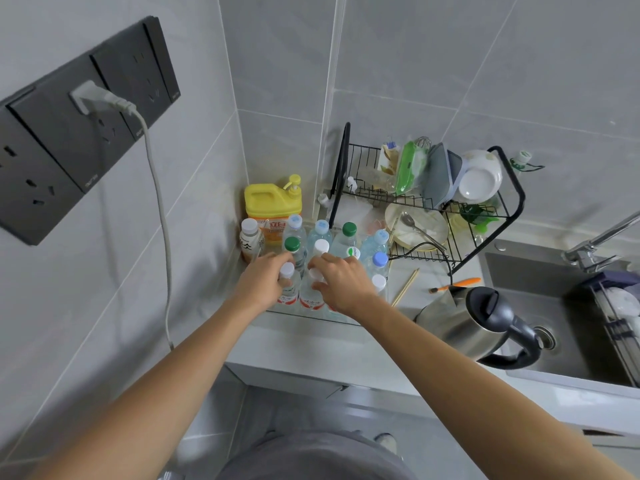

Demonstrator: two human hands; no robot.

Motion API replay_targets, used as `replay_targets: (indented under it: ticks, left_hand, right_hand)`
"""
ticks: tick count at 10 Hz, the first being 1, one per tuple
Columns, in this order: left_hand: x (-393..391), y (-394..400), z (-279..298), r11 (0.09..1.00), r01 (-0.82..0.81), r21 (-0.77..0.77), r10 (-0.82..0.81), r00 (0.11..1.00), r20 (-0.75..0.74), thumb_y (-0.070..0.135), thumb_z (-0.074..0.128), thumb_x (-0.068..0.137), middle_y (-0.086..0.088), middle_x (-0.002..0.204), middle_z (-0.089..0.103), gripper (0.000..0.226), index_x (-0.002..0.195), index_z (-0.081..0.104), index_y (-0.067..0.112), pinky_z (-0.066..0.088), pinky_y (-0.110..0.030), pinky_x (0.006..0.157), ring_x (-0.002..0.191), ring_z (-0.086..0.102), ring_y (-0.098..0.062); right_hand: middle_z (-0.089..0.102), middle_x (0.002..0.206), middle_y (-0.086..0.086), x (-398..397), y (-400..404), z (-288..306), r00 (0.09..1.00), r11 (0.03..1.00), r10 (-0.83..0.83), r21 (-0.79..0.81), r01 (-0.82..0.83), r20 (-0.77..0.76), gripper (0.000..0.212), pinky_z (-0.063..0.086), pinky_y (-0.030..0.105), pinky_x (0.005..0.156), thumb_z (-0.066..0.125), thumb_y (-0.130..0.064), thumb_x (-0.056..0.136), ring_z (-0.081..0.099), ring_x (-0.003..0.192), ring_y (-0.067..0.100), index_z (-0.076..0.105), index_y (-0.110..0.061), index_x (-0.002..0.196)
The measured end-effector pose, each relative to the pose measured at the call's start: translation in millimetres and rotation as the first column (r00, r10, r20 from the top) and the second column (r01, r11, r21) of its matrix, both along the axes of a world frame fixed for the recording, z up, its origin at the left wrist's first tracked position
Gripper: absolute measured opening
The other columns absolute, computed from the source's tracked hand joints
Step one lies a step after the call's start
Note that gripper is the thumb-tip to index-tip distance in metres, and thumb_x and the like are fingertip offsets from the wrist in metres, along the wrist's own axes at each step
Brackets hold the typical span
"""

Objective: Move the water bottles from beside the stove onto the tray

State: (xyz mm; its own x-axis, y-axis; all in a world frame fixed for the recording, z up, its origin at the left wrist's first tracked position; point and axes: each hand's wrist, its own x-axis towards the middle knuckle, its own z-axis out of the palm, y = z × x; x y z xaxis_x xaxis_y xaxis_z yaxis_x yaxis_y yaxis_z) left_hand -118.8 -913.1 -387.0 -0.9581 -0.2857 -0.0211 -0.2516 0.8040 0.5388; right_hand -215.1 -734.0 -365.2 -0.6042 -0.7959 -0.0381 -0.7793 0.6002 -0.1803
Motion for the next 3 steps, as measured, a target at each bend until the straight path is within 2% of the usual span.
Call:
replay_targets:
  ticks: [1, 2, 3]
  left_hand:
    - [7.6, 8.2, 0.5, 0.999, -0.038, 0.014, 0.039, 0.998, -0.048, 0.020, 0.074, 0.092, 0.000, 0.105, 0.063, 0.029, 0.116, 0.059, 0.024, 0.041, -0.035, 0.071, 0.096, 0.064, -0.031]
    - [19.0, 19.9, 5.3, 0.990, -0.125, -0.070, 0.119, 0.989, -0.088, 0.036, 0.071, 0.095, -0.004, 0.125, 0.064, 0.040, 0.131, 0.056, 0.027, 0.052, -0.040, 0.074, 0.109, 0.066, -0.031]
    - [26.7, 30.0, 18.1, 0.943, -0.194, -0.271, 0.154, 0.975, -0.162, 0.047, 0.071, 0.091, -0.012, 0.124, 0.061, 0.056, 0.140, 0.055, 0.024, 0.054, -0.045, 0.082, 0.112, 0.063, -0.038]
  right_hand:
    - [0.066, 0.134, 0.005, 4.8, 7.5, 3.4, 1.000, 1.000, -0.017, -0.003, 0.017, 0.027, 0.053, 0.044, 0.045, 0.101, 0.073, -0.030, 0.095, 0.059, 0.122, 0.033, 0.052, -0.023, 0.143]
    - [0.061, 0.138, 0.005, 9.4, 22.8, 11.6, 0.999, 0.999, -0.030, -0.044, 0.032, 0.033, 0.063, 0.041, 0.045, 0.105, 0.071, -0.032, 0.096, 0.052, 0.129, 0.032, 0.045, -0.024, 0.152]
    - [0.059, 0.137, 0.003, 11.3, 39.4, 24.4, 0.999, 0.994, -0.040, -0.097, 0.040, 0.003, 0.065, 0.043, 0.046, 0.103, 0.069, -0.037, 0.096, 0.050, 0.129, 0.031, 0.043, -0.026, 0.155]
